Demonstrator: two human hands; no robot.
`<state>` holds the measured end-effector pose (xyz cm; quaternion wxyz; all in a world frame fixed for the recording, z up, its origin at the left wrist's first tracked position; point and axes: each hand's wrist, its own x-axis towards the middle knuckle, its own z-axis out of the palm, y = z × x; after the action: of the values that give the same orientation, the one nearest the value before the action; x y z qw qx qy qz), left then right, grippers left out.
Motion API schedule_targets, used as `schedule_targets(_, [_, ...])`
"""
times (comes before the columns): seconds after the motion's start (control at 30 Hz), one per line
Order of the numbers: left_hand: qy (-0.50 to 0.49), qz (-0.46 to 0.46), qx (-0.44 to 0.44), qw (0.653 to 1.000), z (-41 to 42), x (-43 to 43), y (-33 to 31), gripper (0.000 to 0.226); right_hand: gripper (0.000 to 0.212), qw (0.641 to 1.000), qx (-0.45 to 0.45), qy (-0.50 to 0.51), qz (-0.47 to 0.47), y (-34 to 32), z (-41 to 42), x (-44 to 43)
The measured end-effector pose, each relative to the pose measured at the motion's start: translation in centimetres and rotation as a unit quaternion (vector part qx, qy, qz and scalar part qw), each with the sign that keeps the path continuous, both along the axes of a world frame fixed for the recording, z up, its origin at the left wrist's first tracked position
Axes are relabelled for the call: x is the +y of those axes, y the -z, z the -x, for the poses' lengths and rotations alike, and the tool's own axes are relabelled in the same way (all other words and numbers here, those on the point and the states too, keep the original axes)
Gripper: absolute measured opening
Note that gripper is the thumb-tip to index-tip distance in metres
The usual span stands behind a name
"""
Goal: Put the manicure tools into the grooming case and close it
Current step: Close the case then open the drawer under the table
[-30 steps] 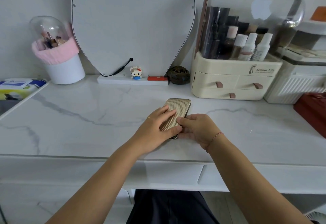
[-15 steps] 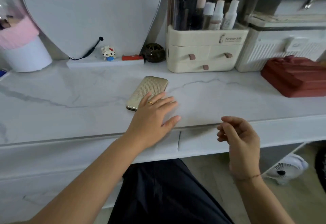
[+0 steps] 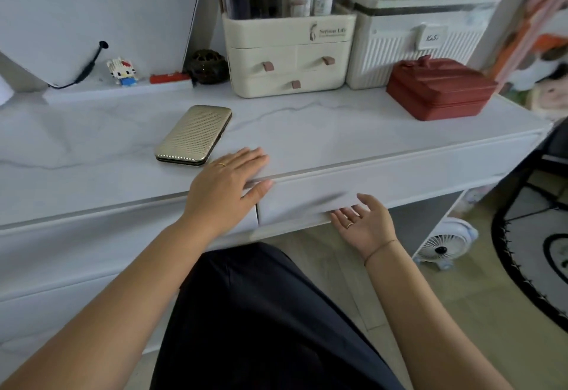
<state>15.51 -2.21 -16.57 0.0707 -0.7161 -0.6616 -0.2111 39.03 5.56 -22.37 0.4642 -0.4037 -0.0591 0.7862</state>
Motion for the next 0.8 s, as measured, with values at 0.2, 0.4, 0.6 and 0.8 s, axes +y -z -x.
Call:
schedule_targets(0.2, [-0.006,0.022,-0.007,1.0,-0.2,-0.3,-0.3,0.073,0.038,0.999,0.04,-0.01,0.03,-0.5,-0.2,-0.4])
schedule_targets(0.4, [0.028,0.03,-0.072,0.997,-1.4,-0.8,-0.5,0.078,0.043,0.978,-0.201,-0.013,-0.049,1.2,-2.2,-2.4])
schedule_targets(0.6, [0.141,-0.028,-0.163,0.976,-6.4,-2.9,0.6,0.05,0.046,0.562,-0.695,0.119,-0.433,-1.5,-4.8,-4.7])
schedule_targets(0.8, [0.091,-0.028,-0.207,0.974,-8.0,-3.6,0.7,0.058,0.032,0.46,-0.738,0.037,-0.492,-1.9,-6.2,-4.1])
